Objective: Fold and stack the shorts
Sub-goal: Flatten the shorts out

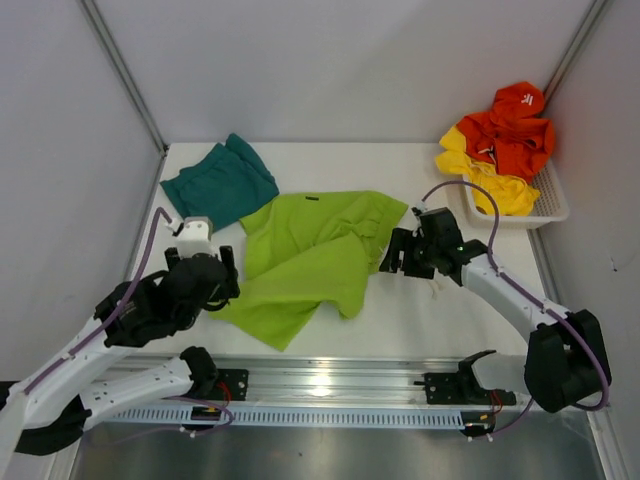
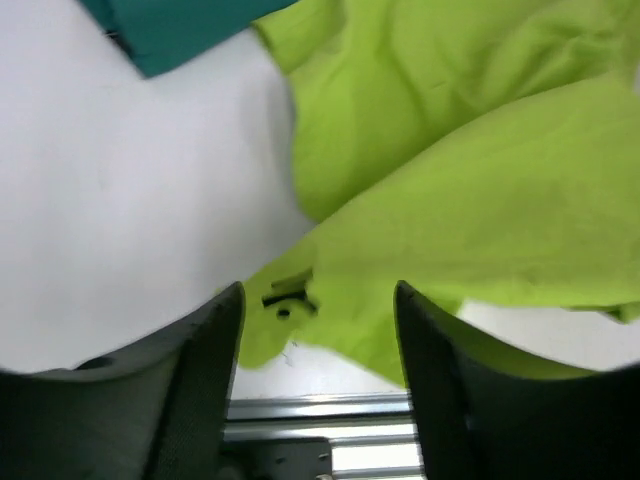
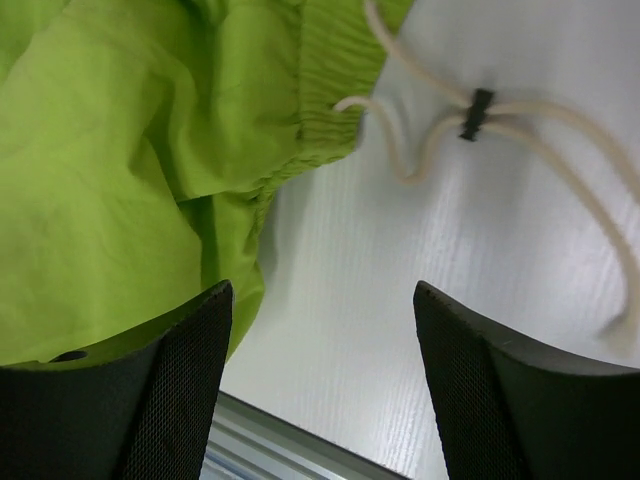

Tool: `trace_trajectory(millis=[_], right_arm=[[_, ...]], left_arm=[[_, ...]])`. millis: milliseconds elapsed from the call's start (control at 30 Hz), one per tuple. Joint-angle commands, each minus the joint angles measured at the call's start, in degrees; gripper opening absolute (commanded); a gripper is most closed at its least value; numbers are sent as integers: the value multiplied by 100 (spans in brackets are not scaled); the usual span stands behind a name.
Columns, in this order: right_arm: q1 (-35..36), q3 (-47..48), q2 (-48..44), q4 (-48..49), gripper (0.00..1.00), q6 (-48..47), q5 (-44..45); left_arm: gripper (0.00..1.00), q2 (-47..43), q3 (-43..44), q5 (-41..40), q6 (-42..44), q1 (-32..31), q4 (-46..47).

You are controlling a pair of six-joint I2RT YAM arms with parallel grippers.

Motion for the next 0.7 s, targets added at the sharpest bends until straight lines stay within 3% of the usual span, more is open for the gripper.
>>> trace_trajectory(millis=[0, 33, 67, 267, 400, 567, 600, 667], right_arm=[[402, -3, 186, 463, 75, 155, 25], [542, -11, 247, 516, 75, 181, 25], [579, -11, 387, 586, 75, 260, 34], [684, -64, 1029, 1316, 74, 629, -326], [903, 24, 1477, 1728, 74, 823, 33], [1159, 277, 1996, 2064, 72, 832, 411], [1203, 357, 2101, 2038, 65, 806, 447], [1238, 533, 2417, 1976, 17, 762, 482]], left_arm=[[79, 235, 330, -858, -666, 36, -1293], [96, 314, 461, -1042, -719, 36, -1418], [99, 332, 488, -1035, -632, 36, -1463], [99, 595, 94, 466, 642, -112, 275], [99, 990, -144, 424, 976, -1296, 1127], [99, 1676, -548, 766, 1564, -1975, 2216], [99, 1773, -618, 810, 1627, -2159, 2358], [99, 2072, -856, 749, 1636, -2266, 2535]])
